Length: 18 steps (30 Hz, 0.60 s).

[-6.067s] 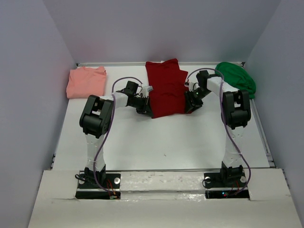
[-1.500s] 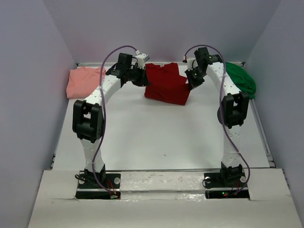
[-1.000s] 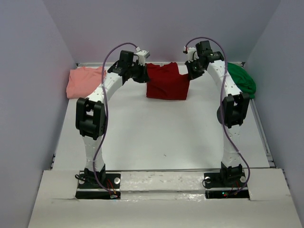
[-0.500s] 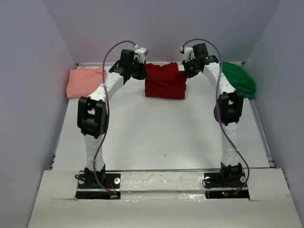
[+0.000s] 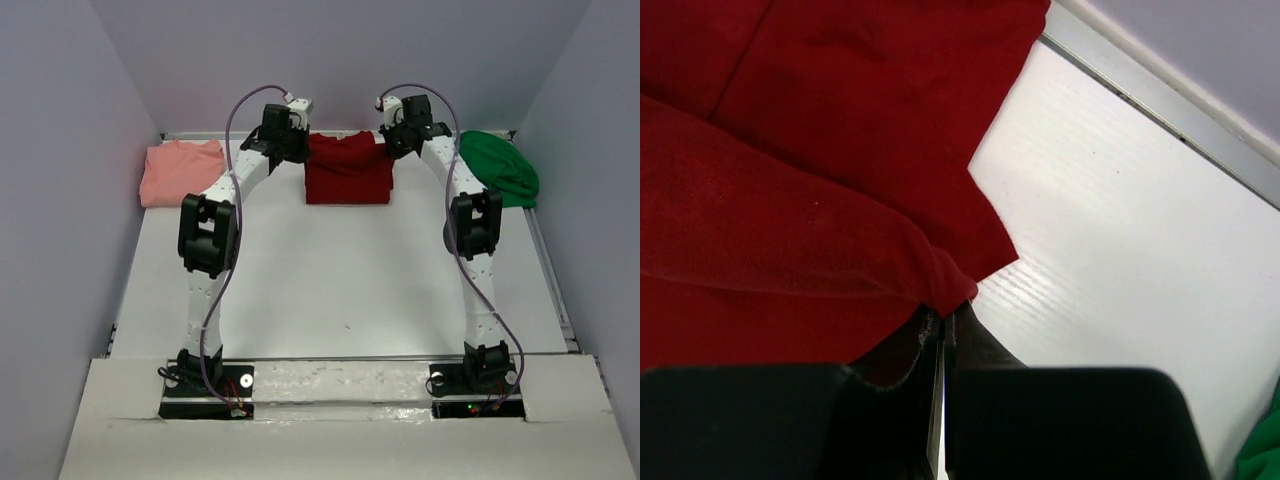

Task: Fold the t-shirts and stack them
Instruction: Fold the long partially folded tshirt into a neat square

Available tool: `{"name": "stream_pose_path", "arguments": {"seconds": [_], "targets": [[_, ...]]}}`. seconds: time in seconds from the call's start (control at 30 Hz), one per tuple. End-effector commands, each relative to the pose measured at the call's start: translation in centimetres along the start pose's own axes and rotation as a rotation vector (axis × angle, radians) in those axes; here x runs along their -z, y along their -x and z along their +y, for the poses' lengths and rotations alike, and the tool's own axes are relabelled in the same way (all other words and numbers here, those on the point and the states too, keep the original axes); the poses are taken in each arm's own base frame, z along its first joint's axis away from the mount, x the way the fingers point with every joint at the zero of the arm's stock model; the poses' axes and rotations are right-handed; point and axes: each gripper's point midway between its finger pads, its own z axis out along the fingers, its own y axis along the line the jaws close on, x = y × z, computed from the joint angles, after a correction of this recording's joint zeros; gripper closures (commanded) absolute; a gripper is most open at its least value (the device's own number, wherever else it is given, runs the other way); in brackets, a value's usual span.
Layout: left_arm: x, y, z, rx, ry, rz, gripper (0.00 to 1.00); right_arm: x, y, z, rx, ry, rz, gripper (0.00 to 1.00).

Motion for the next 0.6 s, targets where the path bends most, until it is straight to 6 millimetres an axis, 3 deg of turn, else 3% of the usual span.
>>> {"name": "stream_pose_path", "arguments": {"seconds": [0.0,0.47,0.57], "targets": [[-0.4,3.9,-0.2,-0.001,0.017,-0.102,1.00,-0.4,3.2,-2.2,0.061,-0.099,-0.108,1.00],[-4.0,5.3,1.0,-0.029,0.150,-0.121,1.00,-3.9,1.7,-4.0,0.116,-0.177,-0.105,1.00],[-4.4,5.5,1.3,-0.052,0.238,-0.121,1.00,-4.5,1.6,-4.0,0.123,-0.196,-0.102,0.81]]}}
